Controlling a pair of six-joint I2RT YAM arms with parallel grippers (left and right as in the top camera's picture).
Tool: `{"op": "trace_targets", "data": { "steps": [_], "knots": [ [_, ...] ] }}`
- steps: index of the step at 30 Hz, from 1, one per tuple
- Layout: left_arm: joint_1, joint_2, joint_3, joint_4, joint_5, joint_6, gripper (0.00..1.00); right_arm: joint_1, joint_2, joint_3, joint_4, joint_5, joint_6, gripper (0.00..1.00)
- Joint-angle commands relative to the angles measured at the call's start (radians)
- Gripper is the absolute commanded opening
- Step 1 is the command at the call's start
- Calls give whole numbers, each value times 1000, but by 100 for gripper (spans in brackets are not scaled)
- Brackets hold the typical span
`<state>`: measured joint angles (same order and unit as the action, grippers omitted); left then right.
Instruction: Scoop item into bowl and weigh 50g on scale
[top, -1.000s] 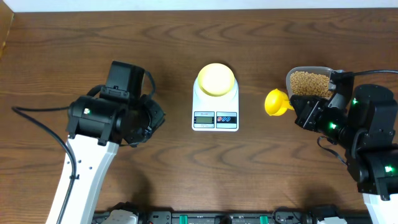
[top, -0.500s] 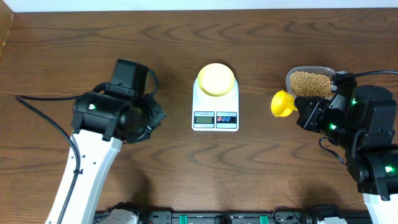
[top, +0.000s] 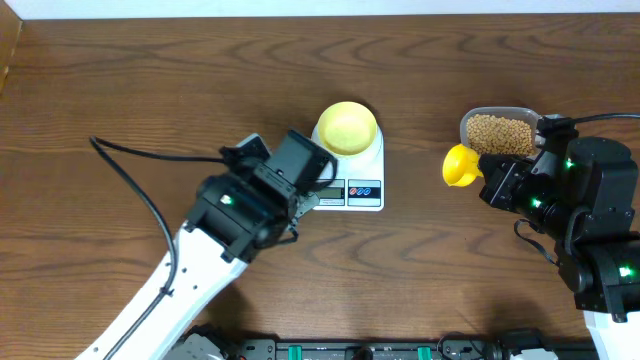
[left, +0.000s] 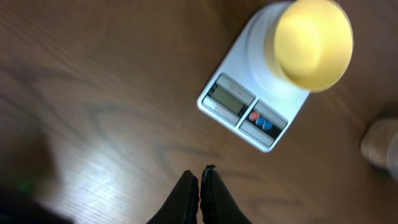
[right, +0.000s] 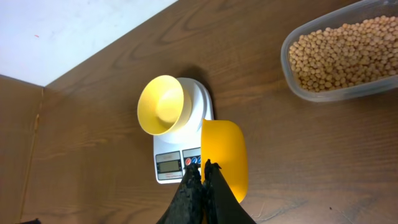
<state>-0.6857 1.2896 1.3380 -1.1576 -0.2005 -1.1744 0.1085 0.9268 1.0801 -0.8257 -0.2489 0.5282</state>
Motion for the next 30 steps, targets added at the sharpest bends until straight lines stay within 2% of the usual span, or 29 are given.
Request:
{"op": "trace_targets", "data": {
  "steps": [1,4,14,18,30],
  "knots": [
    [-39,22,-44,59,-127,-111,7,-7,-4,16,3,14,-21,1],
    [-47,60,-71,122,-126,-111,7,-7,-4,16,3,14,-21,1],
    [-47,272,-72,177,-100,-101,7,-7,-4,16,7,14,-21,1],
    [-47,316,-72,267,-100,-21,7,-7,-3,16,13,14,-21,1],
    [-47,392,-72,349,-94,-39,7,-7,71,16,34,14,-21,1]
  ]
}}
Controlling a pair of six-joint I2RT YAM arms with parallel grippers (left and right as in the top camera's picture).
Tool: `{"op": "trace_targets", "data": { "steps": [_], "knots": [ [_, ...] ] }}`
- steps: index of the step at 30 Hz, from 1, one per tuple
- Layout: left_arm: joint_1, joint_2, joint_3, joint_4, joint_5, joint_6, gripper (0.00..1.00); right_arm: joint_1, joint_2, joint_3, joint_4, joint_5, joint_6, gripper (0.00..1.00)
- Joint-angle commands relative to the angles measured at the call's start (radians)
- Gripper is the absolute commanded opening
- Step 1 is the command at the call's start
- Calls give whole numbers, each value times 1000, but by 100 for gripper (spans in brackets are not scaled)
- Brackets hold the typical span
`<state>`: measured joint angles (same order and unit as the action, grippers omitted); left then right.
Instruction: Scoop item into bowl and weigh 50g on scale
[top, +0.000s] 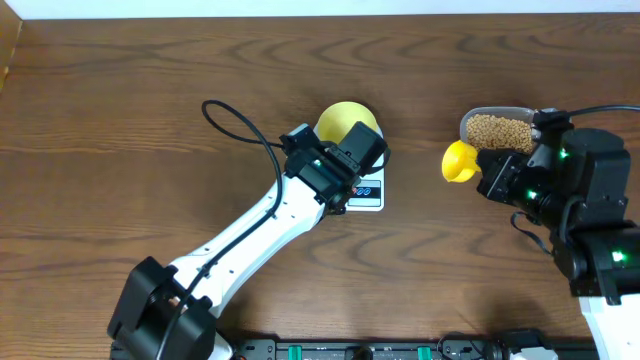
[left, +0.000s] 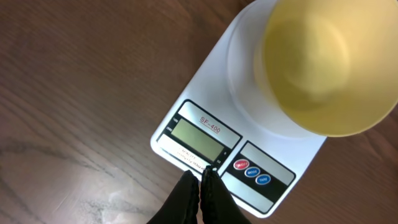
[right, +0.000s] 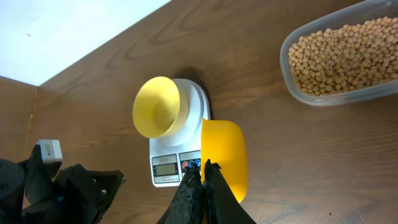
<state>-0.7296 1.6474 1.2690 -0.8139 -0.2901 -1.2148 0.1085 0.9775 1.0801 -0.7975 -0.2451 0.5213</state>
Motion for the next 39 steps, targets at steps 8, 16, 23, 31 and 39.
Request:
{"op": "trace_targets", "data": {
  "steps": [8,16,23,31,39],
  "knots": [
    [-16,106,-3,58,13,3,7,-7,46,16,31,8,-14,1],
    [-45,138,-3,110,17,6,7,-7,48,16,39,8,-14,1],
    [-69,157,-3,140,16,6,7,-7,48,16,39,8,-22,1],
    [-69,192,-3,166,15,6,7,-7,48,16,48,8,-22,1],
    [-69,268,-3,185,15,6,7,-7,49,16,54,8,-35,1]
  ]
}}
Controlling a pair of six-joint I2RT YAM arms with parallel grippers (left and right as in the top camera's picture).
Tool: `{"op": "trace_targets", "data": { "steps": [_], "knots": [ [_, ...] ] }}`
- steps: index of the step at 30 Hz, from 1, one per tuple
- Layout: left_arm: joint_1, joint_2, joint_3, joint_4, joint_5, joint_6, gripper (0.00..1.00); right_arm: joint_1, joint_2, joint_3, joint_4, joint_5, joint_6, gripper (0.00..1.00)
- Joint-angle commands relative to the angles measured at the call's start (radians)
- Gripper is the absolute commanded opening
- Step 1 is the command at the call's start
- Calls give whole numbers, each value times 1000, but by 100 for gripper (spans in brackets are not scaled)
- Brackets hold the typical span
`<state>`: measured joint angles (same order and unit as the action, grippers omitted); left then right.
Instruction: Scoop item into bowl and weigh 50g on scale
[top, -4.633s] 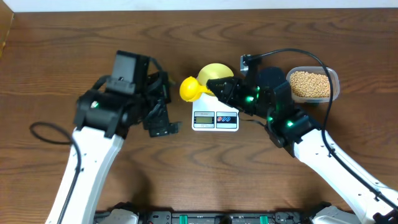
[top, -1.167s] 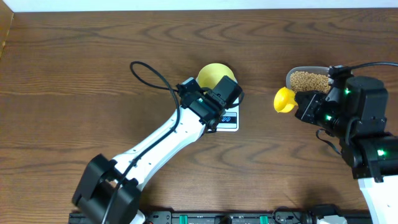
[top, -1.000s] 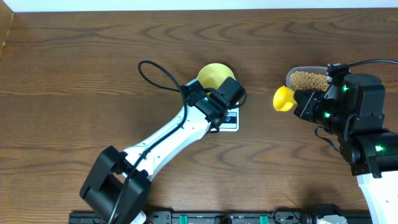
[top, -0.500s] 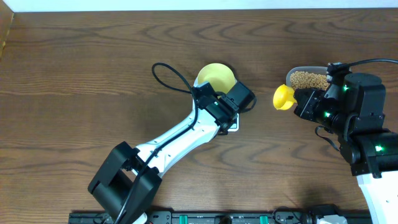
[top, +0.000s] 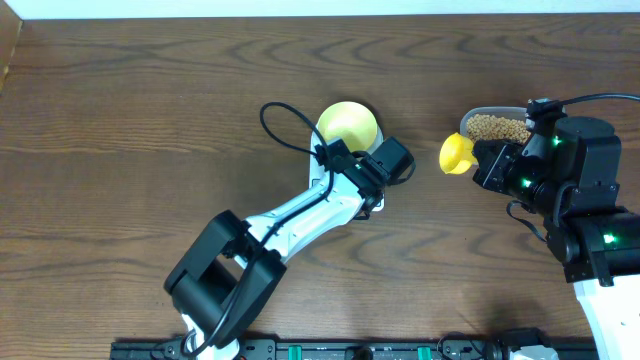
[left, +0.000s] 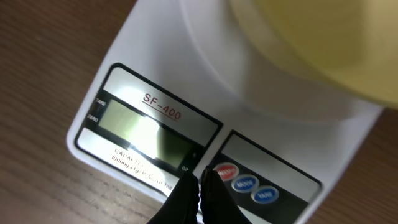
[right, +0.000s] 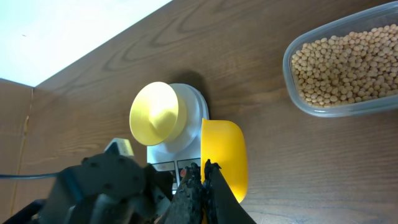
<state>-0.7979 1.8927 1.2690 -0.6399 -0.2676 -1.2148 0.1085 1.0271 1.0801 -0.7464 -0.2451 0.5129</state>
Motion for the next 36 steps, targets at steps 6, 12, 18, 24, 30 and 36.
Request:
{"op": "trace_targets", "data": {
  "steps": [6,12,18,24,30,36],
  "knots": [
    [0,28,-3,45,-7,6,8,-7,0,16,3,8,-36,1],
    [0,31,-3,48,-7,6,7,-7,8,16,6,8,-36,1],
    [0,41,-3,48,-2,6,7,-7,18,16,7,8,-36,1],
    [-1,42,-3,48,14,6,7,-7,20,16,18,7,-36,1],
    [-7,42,-3,55,40,-50,7,-7,20,16,21,7,-36,1],
    [-18,42,-3,64,34,-96,7,-7,20,16,17,7,-39,1]
  ]
}}
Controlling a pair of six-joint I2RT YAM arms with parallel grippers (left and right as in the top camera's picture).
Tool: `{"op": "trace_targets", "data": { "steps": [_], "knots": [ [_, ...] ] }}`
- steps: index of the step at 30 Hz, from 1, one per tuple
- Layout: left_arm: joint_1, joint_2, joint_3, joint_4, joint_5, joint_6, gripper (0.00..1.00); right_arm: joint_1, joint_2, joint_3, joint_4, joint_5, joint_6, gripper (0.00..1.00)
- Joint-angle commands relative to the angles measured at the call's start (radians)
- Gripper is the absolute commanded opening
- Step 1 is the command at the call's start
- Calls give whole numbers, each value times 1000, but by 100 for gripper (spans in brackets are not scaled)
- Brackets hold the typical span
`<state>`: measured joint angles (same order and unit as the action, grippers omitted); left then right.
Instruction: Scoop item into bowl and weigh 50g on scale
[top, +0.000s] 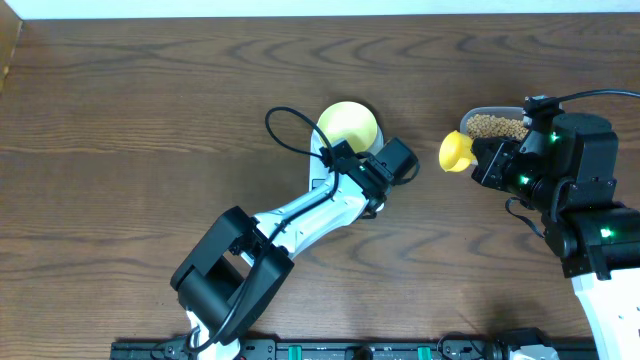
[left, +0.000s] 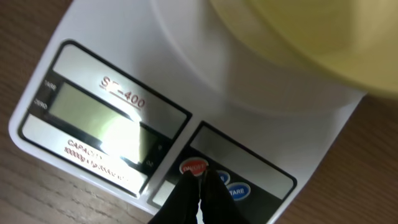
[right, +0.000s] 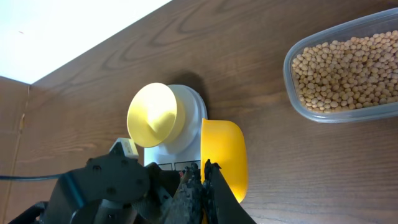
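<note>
A yellow bowl (top: 348, 124) stands empty on the white scale (left: 143, 43). My left gripper (left: 199, 176) is shut, with its tips at the red on/off button (left: 193, 166), beside the blue buttons. No digits can be read on the display (left: 93, 118). My right gripper (right: 204, 167) is shut on the handle of a yellow scoop (right: 224, 155). It holds the scoop (top: 457, 153) above the table between the scale and a clear tub of tan beans (top: 495, 127). The scoop looks empty.
The bean tub (right: 348, 68) lies at the right, close to my right arm. My left arm (top: 300, 215) stretches across the table's middle toward the scale, its black cable looping beside the bowl. A pale wall edges the far side.
My left gripper's tips have shifted from the panel edge beside the display onto the red on/off button, and the scale looks closer. The right gripper and scoop have hardly moved.
My left gripper was shut over bare table in front of the scale. Then it was at the scale's front edge, then low over the button panel, and now at the red button. My right gripper held the scoop beside the tub throughout.
</note>
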<state>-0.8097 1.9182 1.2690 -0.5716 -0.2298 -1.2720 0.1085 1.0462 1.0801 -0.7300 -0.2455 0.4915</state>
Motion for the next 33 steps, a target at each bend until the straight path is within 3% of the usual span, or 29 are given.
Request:
{"op": "trace_targets", "data": {
  "steps": [1,33],
  "knots": [
    [-6,17,-3,-7,-12,-39,7,-7,1,16,0,8,-23,1],
    [-6,23,-3,-33,-71,-39,7,-7,1,16,-8,6,-29,1]
  ]
}}
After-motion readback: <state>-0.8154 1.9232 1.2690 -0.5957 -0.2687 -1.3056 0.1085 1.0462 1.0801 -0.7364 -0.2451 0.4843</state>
